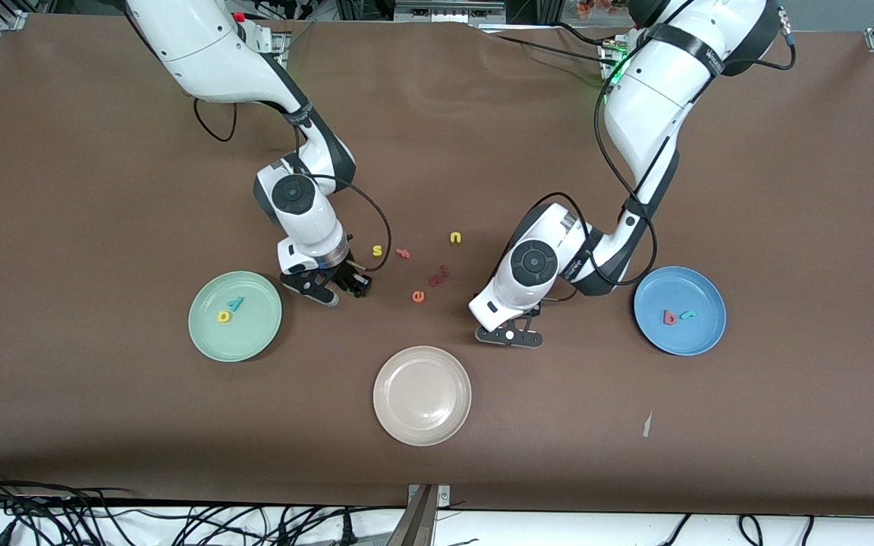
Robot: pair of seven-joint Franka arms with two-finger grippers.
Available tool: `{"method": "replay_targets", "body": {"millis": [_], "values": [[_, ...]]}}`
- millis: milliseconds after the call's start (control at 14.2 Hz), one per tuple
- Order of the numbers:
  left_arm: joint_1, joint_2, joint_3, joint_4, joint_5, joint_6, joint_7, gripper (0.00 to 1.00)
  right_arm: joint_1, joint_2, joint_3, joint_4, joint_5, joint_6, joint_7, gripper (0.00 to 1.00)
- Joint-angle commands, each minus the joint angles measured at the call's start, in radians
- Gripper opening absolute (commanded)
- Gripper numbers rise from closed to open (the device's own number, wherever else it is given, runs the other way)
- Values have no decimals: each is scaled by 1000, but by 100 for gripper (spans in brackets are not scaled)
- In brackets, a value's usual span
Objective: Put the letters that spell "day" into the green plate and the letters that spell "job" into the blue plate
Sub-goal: 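Place the o on the blue plate while the right places the p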
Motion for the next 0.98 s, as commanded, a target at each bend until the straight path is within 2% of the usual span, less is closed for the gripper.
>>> {"method": "replay_targets", "body": {"millis": [0, 70, 281, 421, 702, 913], "values": [[-24, 21, 19, 28, -1, -7, -38, 4, 18, 7, -14, 7, -1, 5, 4, 26], [-22, 18, 19, 28, -1, -7, -41, 0, 18, -3, -14, 4, -2, 3, 1, 26], [12, -13, 21, 28, 1, -20, -39, 0, 15, -40, -14, -14, -2, -10, -10, 26], [65, -53, 21, 25, 4, -109, -19, 0, 0, -88, -14, -22, -8, -56, -34, 26], [214, -123, 18, 28, 4, -339, 227, 0, -124, -244, -8, -50, -5, -276, -270, 26], [350, -142, 22, 28, 5, -474, 512, 0, -253, -280, -5, -73, -2, -297, -521, 28]]}}
